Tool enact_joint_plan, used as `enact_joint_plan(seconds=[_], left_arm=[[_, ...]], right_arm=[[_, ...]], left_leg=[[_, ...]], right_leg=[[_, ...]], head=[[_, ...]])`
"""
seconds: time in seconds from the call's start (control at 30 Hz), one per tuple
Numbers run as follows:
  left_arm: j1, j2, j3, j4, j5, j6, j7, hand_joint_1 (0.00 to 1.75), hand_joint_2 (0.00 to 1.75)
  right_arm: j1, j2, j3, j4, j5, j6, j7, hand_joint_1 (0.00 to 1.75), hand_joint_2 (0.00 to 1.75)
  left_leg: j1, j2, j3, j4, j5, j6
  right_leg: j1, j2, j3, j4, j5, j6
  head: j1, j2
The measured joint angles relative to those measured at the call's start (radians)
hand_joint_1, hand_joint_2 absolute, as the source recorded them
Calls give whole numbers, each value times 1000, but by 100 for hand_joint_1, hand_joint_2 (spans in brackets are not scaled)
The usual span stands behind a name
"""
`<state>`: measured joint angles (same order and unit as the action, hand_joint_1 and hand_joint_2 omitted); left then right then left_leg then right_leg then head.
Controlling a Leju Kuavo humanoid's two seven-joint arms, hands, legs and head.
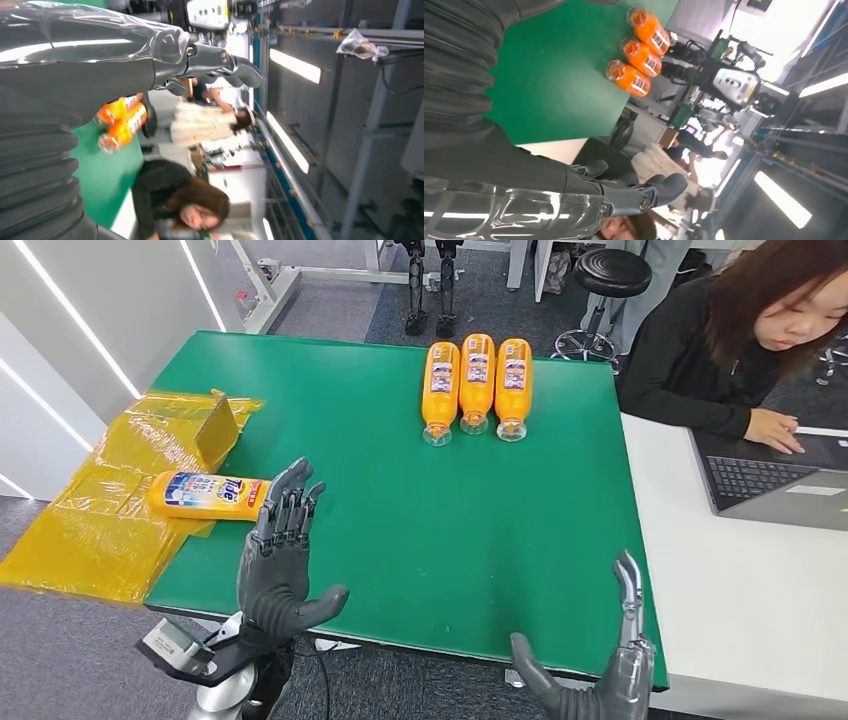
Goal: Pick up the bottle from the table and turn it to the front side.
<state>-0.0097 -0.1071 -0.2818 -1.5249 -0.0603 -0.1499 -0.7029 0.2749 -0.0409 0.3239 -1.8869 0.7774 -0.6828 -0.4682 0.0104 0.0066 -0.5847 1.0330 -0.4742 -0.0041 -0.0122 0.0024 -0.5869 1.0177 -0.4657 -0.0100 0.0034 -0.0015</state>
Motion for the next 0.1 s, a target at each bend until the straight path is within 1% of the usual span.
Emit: enact_joint_plan(seconds=[0.1], left_arm=[[0,1,-7,11,-22,21,0,0,175]], right_arm=[[12,0,-34,-1,-41,1,1,0,175]], left_leg=[[0,0,0,0,0,0]], right_leg=[[0,0,0,0,0,0]], head=[[0,0]])
